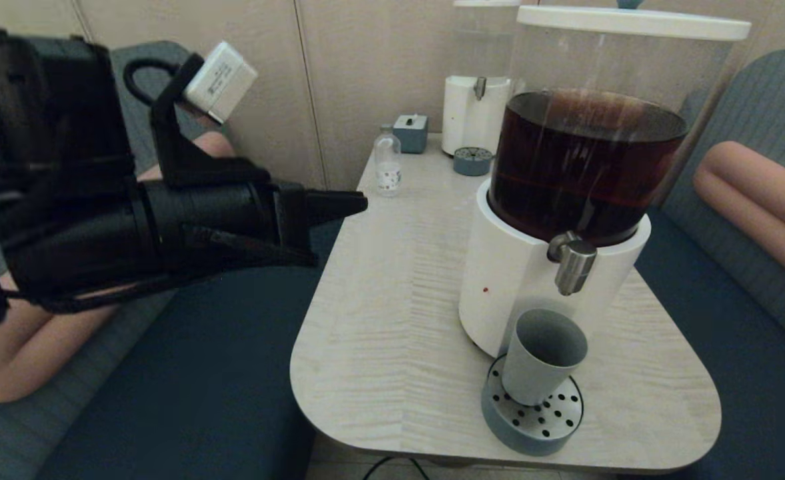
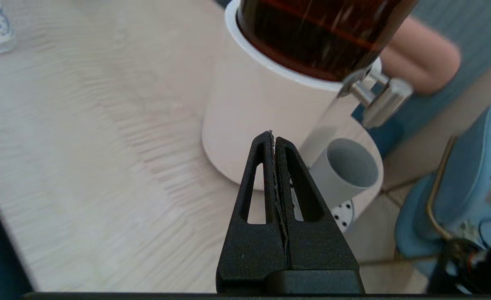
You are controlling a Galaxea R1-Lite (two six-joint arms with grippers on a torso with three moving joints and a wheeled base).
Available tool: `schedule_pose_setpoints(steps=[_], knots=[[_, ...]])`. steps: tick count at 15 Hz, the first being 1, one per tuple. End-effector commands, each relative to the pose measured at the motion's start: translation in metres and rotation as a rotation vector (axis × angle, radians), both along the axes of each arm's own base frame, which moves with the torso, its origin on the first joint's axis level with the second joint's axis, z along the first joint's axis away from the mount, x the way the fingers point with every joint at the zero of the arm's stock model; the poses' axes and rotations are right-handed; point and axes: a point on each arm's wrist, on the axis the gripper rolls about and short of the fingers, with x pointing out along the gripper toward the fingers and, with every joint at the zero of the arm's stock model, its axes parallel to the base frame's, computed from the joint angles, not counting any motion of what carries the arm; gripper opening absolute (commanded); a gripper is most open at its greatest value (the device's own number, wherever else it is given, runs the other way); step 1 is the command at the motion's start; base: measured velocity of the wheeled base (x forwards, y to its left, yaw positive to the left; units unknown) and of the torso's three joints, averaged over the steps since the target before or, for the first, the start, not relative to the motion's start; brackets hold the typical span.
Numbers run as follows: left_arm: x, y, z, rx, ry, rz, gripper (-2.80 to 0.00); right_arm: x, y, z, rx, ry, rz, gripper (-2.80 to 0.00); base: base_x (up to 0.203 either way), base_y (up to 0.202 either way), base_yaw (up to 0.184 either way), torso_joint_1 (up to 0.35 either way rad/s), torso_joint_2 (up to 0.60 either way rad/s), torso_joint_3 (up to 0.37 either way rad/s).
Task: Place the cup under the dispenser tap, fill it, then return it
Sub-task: Place the cup next to the water dispenser
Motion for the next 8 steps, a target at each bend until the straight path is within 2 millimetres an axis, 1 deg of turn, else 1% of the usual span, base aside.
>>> schedule_pose_setpoints(steps=[1, 3, 5, 6, 7, 8], knots=[[0.010, -0.002, -0.022, -0.060, -0.103, 0.004, -2.80, 0.000, 0.000, 0.000, 0.000, -0.001, 0.000, -2.80, 0.000, 0.000, 0.000, 0.000, 0.00, 0.000], [0.028, -0.013, -0.053, -0.061, -0.163, -0.020, -2.80, 0.000, 0.000, 0.000, 0.000, -0.001, 0.000, -2.80, 0.000, 0.000, 0.000, 0.000, 0.00, 0.000], [0.039, -0.022, -0.080, -0.031, -0.216, -0.058, -2.80, 0.000, 0.000, 0.000, 0.000, -0.001, 0.001, -2.80, 0.000, 0.000, 0.000, 0.000, 0.00, 0.000], [0.042, -0.026, -0.092, -0.013, -0.232, -0.087, 0.00, 0.000, 0.000, 0.000, 0.000, -0.001, 0.000, -2.80, 0.000, 0.000, 0.000, 0.000, 0.00, 0.000], [0.043, -0.029, -0.101, 0.002, -0.239, -0.120, 0.00, 0.000, 0.000, 0.000, 0.000, -0.001, 0.000, -2.80, 0.000, 0.000, 0.000, 0.000, 0.00, 0.000], [0.043, -0.031, -0.106, 0.005, -0.245, -0.151, 0.00, 0.000, 0.000, 0.000, 0.000, -0.001, 0.000, -2.80, 0.000, 0.000, 0.000, 0.000, 0.00, 0.000]])
